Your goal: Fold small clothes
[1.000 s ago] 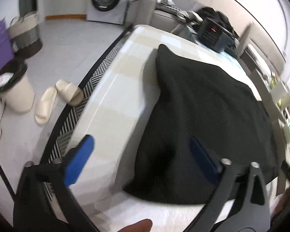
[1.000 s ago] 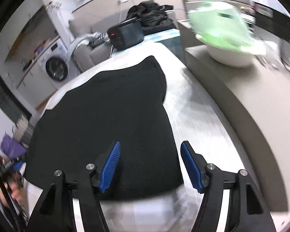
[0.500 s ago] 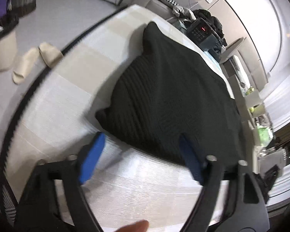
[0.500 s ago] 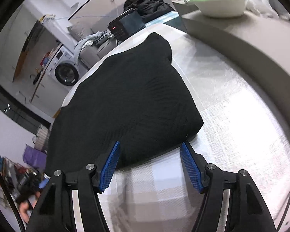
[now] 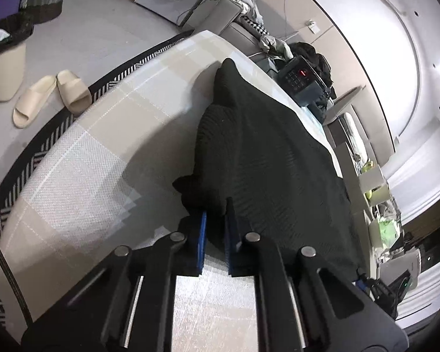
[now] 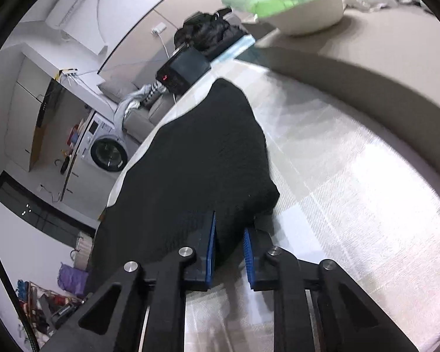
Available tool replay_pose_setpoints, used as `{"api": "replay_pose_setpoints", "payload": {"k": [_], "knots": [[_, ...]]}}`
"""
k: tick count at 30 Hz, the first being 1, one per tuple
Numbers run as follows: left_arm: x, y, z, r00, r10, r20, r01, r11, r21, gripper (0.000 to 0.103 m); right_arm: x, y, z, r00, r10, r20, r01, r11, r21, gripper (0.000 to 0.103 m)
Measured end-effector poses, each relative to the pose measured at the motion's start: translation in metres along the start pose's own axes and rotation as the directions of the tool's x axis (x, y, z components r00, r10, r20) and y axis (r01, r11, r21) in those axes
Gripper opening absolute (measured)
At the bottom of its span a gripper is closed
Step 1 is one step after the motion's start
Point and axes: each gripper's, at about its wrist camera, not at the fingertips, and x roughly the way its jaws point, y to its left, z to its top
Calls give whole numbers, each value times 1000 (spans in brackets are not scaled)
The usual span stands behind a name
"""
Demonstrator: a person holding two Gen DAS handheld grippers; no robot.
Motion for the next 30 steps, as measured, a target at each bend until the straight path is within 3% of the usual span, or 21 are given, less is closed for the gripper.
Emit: {"api": "replay_pose_setpoints", "payload": {"k": [3,4,5,7,9,13,16,17,19,20,23,27,30], "knots": [[4,2,-6,999,30,-35,-30,999,10,8,9,-10,0,999,-18,-42,21,998,51,18],[6,3,-8,998,44,-42,-43,999,12,10,11,-13,-1,998,-13,-60,17,998,69,24],[5,5,-9,998,43,-45,-42,999,5,20,10,-12,-2,997,4,-73,2,997,80,26],[5,6,-11,997,8,-71,-9,1000,-19,33,7,-8,-4,995,47,-85,-40,996,83,45],[6,5,-13,996,-21,-81,18,999,-33,38,4,3,-10,991,87,-102,-81,995,60,48],[16,-3,-18,995,-57,-87,54,998,-37,38,17,16,-20,984,114,-139,-108,993,55,48],[19,-5,-17,996,-60,-69,56,997,-56,37,28,17,-21,989,108,-99,-100,991,83,44],[21,-5,-17,997,-48,-58,44,997,-60,28,30,17,-21,994,79,-79,-72,994,84,39],[23,-4,-15,998,-32,-48,29,998,-61,12,34,18,-20,996,60,-69,-54,996,77,14],[21,-3,-14,998,-54,-40,51,996,-73,10,33,18,-18,996,69,-60,-64,995,82,11],[11,-4,-12,997,-71,-6,70,996,-55,9,25,21,-14,995,90,-34,-88,994,61,10],[16,-1,-12,996,-71,-44,68,996,-65,9,33,15,-15,992,76,-101,-67,994,88,13],[24,2,-17,991,-88,-106,77,992,-100,21,36,7,-19,980,126,-154,-105,985,138,22]]}}
